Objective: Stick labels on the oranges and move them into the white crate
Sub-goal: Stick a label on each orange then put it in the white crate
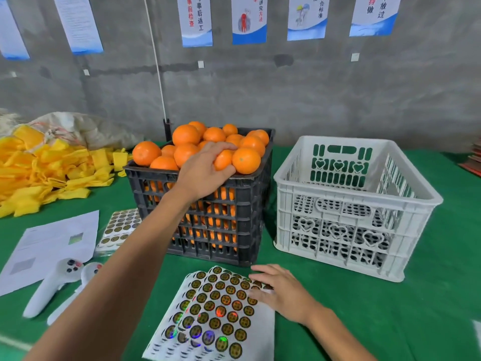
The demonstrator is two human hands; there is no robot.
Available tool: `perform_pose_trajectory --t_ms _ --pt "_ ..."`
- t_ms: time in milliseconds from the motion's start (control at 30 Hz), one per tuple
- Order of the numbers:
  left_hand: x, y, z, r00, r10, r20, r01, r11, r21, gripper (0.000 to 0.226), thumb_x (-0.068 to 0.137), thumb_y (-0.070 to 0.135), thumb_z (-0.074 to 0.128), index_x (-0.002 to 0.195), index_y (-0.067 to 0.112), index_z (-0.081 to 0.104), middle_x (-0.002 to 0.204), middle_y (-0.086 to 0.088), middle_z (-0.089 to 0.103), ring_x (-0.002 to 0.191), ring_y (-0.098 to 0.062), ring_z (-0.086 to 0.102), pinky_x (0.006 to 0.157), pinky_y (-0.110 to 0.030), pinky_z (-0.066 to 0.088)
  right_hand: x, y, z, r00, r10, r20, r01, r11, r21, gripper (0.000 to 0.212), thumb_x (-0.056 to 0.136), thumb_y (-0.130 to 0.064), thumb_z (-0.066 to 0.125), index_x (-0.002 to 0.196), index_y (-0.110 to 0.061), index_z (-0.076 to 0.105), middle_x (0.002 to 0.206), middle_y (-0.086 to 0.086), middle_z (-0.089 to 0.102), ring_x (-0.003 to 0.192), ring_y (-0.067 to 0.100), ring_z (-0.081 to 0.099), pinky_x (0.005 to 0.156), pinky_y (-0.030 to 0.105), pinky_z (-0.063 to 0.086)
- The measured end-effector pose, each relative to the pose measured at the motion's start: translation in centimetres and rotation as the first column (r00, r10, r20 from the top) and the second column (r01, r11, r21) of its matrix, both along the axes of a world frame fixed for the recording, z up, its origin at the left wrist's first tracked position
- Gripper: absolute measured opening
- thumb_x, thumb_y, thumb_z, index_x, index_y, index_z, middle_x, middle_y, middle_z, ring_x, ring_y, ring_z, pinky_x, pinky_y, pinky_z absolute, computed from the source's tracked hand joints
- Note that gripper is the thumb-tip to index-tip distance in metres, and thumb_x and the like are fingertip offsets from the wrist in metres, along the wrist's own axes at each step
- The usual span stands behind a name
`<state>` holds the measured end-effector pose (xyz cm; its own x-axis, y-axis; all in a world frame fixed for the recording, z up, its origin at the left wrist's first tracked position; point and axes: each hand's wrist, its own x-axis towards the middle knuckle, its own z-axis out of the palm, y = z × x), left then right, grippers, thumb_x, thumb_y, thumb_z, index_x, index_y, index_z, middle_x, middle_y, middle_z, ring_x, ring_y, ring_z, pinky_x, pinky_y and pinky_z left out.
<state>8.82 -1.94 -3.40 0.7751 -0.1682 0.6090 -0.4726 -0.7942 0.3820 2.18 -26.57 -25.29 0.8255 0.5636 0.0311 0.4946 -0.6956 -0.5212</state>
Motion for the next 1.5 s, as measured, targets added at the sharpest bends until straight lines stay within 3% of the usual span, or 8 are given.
perform_pose_trajectory --t_ms 333,500,667,867,967,1067,1267,1500 --pt "0.2 0.4 -1.2 0.992 -0.026 0.121 0.032 0.998 -0.049 0.049 0.095 0.041 0.066 0.142 0.034 0.052 0.133 0.006 0.054 0.087 -0.012 0.052 0.078 -0.036 0.047 -1.0 -1.2 0.0 0.991 -0.128 -0.021 0.13 0.982 0.136 0.055 0.088 -0.073 0.058 0.129 -0.038 0.067 0.135 -0.03 0.049 0.128 -0.007 0.037 0.116 0.034 0.031" --pt "0.3 0.5 -0.8 0.987 -0.125 0.097 0.146 0.954 -0.263 0.047 0.101 0.029 0.065 0.146 0.03 0.048 0.14 0.001 0.049 0.122 -0.004 0.048 0.098 -0.014 0.039 -1.4 -1.0 0.1 0.983 -0.147 -0.106 0.16 0.979 0.123 0.061 0.073 -0.079 0.068 0.12 -0.042 0.061 0.131 -0.035 0.042 0.13 -0.002 0.035 0.115 0.03 0.027" --pt "-2.0 -0.4 -0.4 0.976 -0.152 0.159 0.209 0.865 -0.456 0.047 0.104 0.025 0.062 0.148 0.028 0.047 0.146 0.005 0.048 0.134 -0.004 0.048 0.11 -0.021 0.041 -1.2 -0.9 0.8 0.983 -0.169 -0.079 0.171 0.985 0.024 0.064 0.076 -0.08 0.063 0.128 -0.044 0.056 0.126 -0.032 0.039 0.123 0.001 0.034 0.113 0.03 0.028" --pt "-5.3 -3.0 -3.6 0.944 -0.197 0.266 0.304 0.832 -0.464 0.049 0.099 0.029 0.064 0.144 0.04 0.048 0.141 0.018 0.047 0.129 -0.002 0.051 0.097 -0.01 0.044 -0.8 -1.1 1.4 0.978 -0.184 0.1 0.201 0.959 -0.201 0.079 0.079 -0.087 0.049 0.137 -0.033 0.052 0.107 -0.012 0.05 0.098 0.009 0.036 0.093 0.031 0.033" --pt "-6.1 -4.5 -5.4 0.922 -0.178 0.344 0.322 0.846 -0.424 0.05 0.096 0.03 0.063 0.142 0.039 0.047 0.14 0.013 0.046 0.13 -0.005 0.049 0.099 -0.01 0.04 -0.8 -1.0 1.4 0.979 -0.195 0.059 0.202 0.967 -0.153 0.069 0.081 -0.082 0.055 0.129 -0.032 0.055 0.091 -0.014 0.055 0.093 0.008 0.043 0.1 0.029 0.03" --pt "-6.7 -5.5 -7.9 0.88 -0.246 0.407 0.376 0.884 -0.279 0.052 0.096 0.032 0.064 0.144 0.027 0.047 0.144 0.008 0.044 0.134 -0.01 0.046 0.107 -0.016 0.037 -0.9 -1.9 2.0 0.971 -0.232 -0.056 0.233 0.972 0.02 0.043 0.085 -0.068 0.066 0.113 -0.036 0.062 0.078 -0.011 0.057 0.078 0.001 0.05 0.083 0.02 0.035" --pt "-6.3 -7.4 -13.9 0.844 -0.536 0.027 0.534 0.833 -0.144 0.049 0.102 0.041 0.057 0.148 0.035 0.041 0.148 0.012 0.039 0.13 -0.013 0.052 0.1 -0.021 0.047 -0.5 -6.4 3.9 0.85 -0.318 -0.421 0.512 0.691 0.511 0.025 0.083 -0.036 0.084 0.085 -0.012 0.077 0.072 -0.001 0.075 0.055 0.006 0.063 0.053 0.019 0.045" --pt "-5.0 -9.7 -20.9 0.827 -0.479 -0.294 0.42 0.874 -0.243 0.043 0.104 0.057 0.044 0.146 0.052 0.036 0.145 0.025 0.032 0.121 -0.002 0.054 0.097 -0.033 0.052 0.3 -8.9 3.0 0.822 -0.164 -0.546 0.526 0.587 0.616 0.034 0.086 -0.015 0.081 0.119 -0.02 0.075 0.12 0.003 0.075 0.114 0.016 0.069 0.095 0.025 0.054"
